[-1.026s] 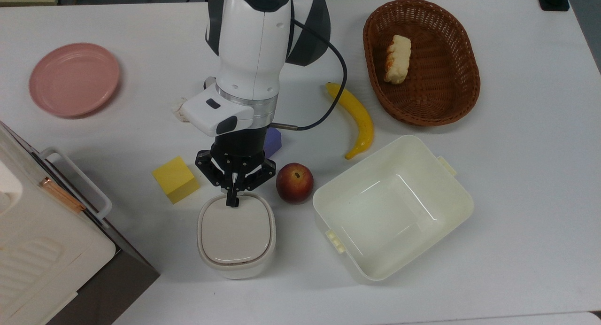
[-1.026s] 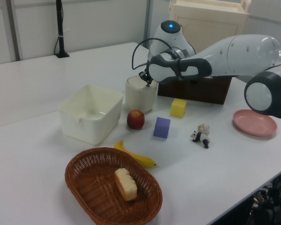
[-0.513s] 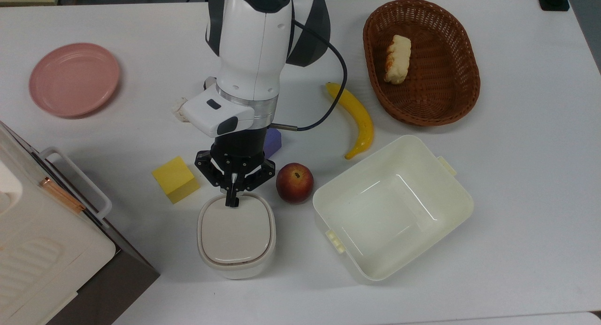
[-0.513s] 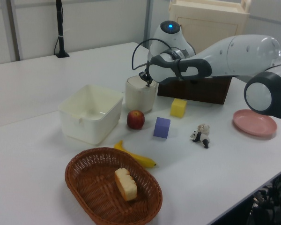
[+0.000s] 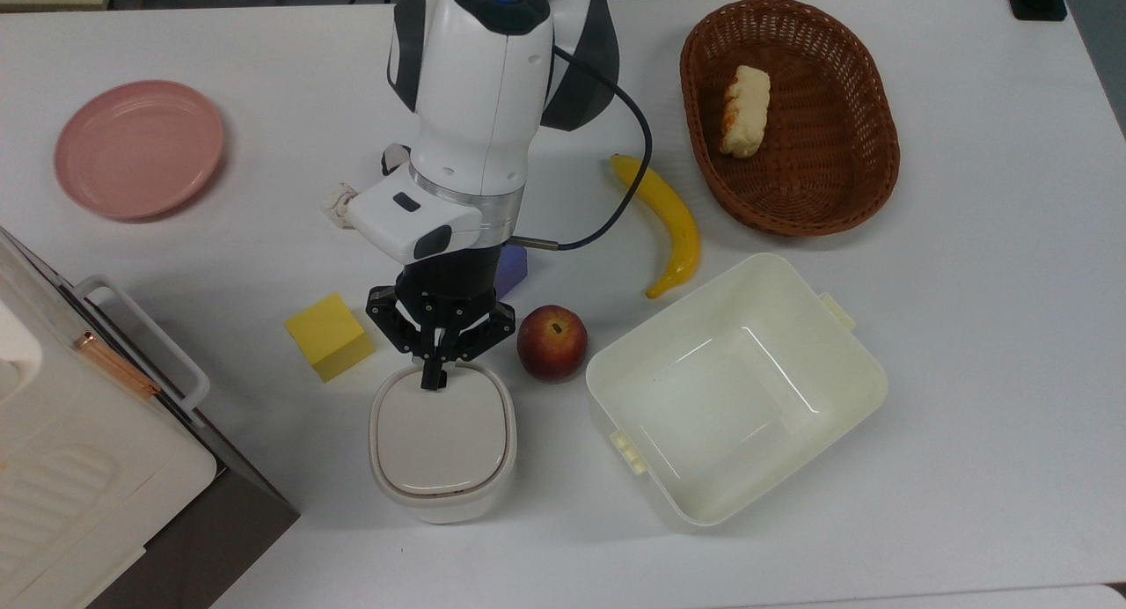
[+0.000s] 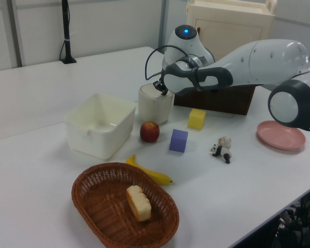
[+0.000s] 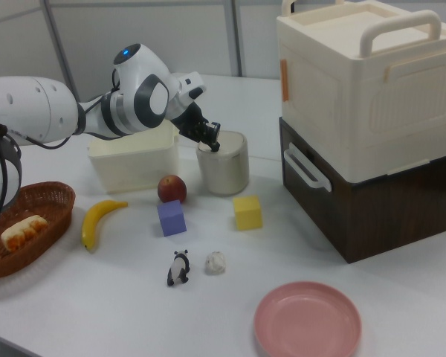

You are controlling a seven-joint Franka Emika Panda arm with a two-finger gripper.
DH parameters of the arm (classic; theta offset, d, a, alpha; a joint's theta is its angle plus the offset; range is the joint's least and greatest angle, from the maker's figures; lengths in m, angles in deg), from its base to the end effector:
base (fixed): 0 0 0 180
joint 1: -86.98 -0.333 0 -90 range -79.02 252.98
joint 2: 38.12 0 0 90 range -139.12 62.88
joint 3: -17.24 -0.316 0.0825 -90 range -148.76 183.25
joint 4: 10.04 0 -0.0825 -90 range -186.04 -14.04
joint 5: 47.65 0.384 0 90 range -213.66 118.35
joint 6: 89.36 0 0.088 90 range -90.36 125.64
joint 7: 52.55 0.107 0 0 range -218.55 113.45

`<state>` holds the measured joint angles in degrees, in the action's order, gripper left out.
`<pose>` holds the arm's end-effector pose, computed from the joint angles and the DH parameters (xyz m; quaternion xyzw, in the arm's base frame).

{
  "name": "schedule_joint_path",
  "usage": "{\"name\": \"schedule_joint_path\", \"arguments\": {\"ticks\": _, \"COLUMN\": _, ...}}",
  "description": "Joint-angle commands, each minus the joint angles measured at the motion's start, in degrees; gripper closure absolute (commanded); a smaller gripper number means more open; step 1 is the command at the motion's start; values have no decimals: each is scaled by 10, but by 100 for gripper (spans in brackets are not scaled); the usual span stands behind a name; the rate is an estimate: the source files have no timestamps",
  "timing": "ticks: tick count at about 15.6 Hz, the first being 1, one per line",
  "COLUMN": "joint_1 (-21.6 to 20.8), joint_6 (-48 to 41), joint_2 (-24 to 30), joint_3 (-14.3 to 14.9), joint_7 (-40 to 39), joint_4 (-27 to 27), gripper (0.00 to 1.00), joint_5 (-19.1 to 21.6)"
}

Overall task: Open the trash can
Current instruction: 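Close the gripper on the lid's front tab of the cream trash can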

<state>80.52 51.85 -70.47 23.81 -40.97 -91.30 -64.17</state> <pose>0.7508 0.0180 0.4255 0.9614 0.0049 0.2489 0.1172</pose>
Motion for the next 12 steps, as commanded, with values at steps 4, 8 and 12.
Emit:
{"name": "schedule_joint_path", "arguments": {"ticks": 4, "joint_1": -14, "joint_6": 11, "joint_2": -14, "joint_3": 13, "joint_7": 15, "joint_4": 4, "gripper": 97, "joint_5": -47}}
{"name": "schedule_joint_path", "arguments": {"ticks": 8, "joint_1": -14, "joint_6": 11, "joint_2": -15, "joint_3": 11, "joint_7": 15, "joint_4": 2, "gripper": 98, "joint_5": -62}}
{"name": "schedule_joint_path", "arguments": {"ticks": 12, "joint_1": -15, "joint_6": 11, "joint_2": -17, "joint_3": 10, "joint_7": 16, "joint_4": -3, "gripper": 98, "joint_5": -79}}
